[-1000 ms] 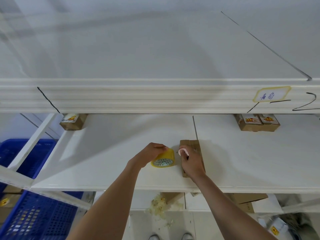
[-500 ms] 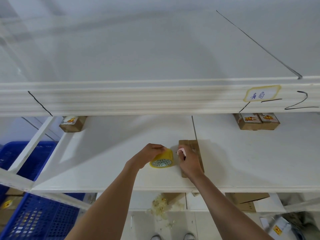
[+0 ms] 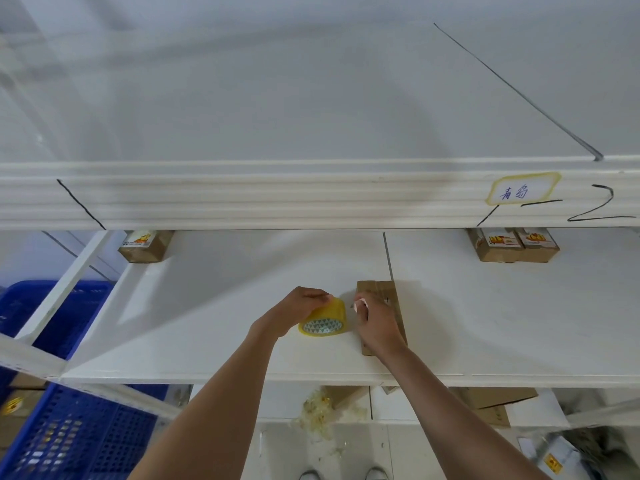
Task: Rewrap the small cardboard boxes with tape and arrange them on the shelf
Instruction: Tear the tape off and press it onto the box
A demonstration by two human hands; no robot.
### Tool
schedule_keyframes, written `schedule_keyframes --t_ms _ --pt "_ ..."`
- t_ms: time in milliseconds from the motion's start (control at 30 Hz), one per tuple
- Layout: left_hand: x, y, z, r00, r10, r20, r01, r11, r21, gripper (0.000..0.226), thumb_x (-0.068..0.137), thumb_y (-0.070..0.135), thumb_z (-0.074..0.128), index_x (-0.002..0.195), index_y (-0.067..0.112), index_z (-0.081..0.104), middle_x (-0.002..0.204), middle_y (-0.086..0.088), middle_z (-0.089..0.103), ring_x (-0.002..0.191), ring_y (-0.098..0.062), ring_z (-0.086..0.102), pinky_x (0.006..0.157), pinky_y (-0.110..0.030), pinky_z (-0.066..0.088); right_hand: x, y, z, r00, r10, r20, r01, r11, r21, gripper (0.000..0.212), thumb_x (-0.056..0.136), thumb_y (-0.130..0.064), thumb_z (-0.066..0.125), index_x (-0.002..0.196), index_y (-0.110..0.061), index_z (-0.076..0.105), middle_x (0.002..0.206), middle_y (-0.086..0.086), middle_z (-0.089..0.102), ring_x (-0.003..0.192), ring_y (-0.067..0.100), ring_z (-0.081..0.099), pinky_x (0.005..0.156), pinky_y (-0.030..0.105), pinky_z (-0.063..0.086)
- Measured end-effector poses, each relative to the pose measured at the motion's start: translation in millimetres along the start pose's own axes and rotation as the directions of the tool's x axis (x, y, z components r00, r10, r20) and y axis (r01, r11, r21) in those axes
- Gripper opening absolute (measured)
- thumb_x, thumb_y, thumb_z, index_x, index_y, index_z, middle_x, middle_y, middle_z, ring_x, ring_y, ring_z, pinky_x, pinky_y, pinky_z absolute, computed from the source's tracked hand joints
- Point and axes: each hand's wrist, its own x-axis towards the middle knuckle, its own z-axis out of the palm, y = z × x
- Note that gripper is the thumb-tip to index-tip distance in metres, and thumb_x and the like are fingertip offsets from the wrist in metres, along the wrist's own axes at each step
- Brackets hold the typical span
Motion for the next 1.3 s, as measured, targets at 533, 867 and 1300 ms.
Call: schedule_keyframes --t_ms 533,867,1300 --pt "-5.4 6.8 1.7 1.000 0.004 -0.003 -0.004 1.000 0.002 0.017 0.100 0.035 0.061 0.110 0.028 0.073 0.114 0.000 0.070 0.104 -0.022 0.067 0.096 -0.035 0.053 -0.3 -3.7 -4.1 0.996 0.052 0.075 -0.052 0.999 -0.004 0.023 0.102 -0.007 0.043 0.109 -0.010 0.065 0.103 0.001 0.065 0.097 0.014 0.059 0.074 0.014 0.042" --pt "-4.4 5.6 3.5 1.000 0.010 -0.007 -0.010 1.000 0.027 0.019 0.098 0.038 0.062 0.109 0.029 0.074 0.115 0.001 0.070 0.106 -0.023 0.066 0.101 -0.042 0.053 9.0 -0.8 -16.9 0.974 0.224 0.023 -0.221 0.927 0.304 0.023 0.102 -0.010 0.044 0.109 -0.013 0.066 0.087 0.001 0.063 0.072 0.017 0.061 0.066 0.024 0.052" --pt "-7.3 7.4 3.7 1.000 0.029 -0.011 -0.028 0.999 0.028 0.015 0.099 0.037 0.062 0.106 0.031 0.074 0.115 -0.001 0.069 0.107 -0.025 0.066 0.102 -0.045 0.052 20.5 27.1 -63.0 0.865 0.438 -0.243 -0.330 0.863 0.382 0.016 0.098 -0.011 0.054 0.106 -0.015 0.068 0.100 0.006 0.069 0.067 0.016 0.072 0.051 0.014 0.048"
